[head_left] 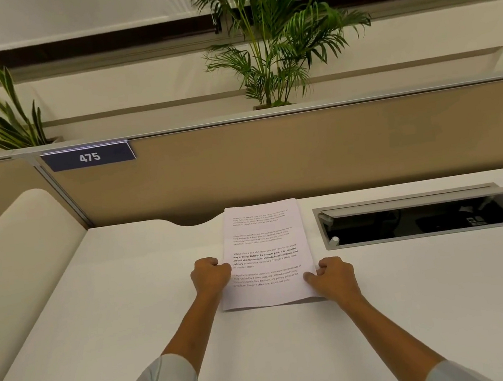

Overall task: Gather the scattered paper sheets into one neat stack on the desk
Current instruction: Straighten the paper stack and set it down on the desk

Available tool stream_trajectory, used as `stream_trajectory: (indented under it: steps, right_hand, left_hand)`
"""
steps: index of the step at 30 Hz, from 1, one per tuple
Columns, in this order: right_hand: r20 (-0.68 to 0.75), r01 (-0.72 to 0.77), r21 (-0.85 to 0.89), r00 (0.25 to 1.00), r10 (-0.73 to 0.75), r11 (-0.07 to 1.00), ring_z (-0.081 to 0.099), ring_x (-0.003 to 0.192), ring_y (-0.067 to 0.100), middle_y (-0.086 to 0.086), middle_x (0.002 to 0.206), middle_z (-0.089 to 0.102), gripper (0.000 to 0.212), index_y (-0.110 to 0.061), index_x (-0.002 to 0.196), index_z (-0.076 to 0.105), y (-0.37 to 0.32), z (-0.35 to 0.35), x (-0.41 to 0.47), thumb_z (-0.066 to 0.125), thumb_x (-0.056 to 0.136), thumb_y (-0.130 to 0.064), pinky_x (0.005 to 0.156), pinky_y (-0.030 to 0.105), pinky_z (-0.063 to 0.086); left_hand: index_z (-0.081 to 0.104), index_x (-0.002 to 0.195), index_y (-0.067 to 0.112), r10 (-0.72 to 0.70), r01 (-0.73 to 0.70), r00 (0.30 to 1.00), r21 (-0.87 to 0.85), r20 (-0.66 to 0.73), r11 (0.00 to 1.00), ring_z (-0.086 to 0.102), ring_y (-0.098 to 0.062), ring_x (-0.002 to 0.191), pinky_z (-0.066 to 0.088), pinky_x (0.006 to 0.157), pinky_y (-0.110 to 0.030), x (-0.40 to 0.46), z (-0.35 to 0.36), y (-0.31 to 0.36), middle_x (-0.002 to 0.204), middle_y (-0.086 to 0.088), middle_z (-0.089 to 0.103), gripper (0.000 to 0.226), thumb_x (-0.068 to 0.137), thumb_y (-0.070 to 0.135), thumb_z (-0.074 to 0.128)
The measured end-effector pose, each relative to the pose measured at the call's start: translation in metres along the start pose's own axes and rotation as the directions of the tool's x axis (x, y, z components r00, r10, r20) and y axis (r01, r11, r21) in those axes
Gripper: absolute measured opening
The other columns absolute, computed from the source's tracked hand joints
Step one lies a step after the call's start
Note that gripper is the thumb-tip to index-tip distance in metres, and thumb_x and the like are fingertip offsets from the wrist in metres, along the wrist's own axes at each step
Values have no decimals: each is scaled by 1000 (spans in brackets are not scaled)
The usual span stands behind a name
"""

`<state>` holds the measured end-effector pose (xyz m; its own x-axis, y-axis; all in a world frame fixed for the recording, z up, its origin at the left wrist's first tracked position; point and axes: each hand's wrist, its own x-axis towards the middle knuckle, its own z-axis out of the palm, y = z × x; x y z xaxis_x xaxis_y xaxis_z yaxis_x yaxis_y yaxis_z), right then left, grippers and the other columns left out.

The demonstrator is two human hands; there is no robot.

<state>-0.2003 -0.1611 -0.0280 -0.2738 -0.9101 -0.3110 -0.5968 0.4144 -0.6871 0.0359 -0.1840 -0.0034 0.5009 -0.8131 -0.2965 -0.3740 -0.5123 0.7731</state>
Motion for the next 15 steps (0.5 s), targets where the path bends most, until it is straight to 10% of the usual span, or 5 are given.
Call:
stream_trajectory:
  steps: [15]
  right_hand:
    - [52, 21, -27, 998, -20, 999, 61, 116, 29, 13, 129, 64, 49, -7, 128, 57, -9, -11, -9, 69, 87, -31, 98, 34, 47]
  left_hand:
    - [56, 86, 2, -101, 113, 990, -123, 98, 986, 68, -39, 96, 55, 91, -49, 4, -14, -3, 110, -27, 69, 10, 89, 2, 46]
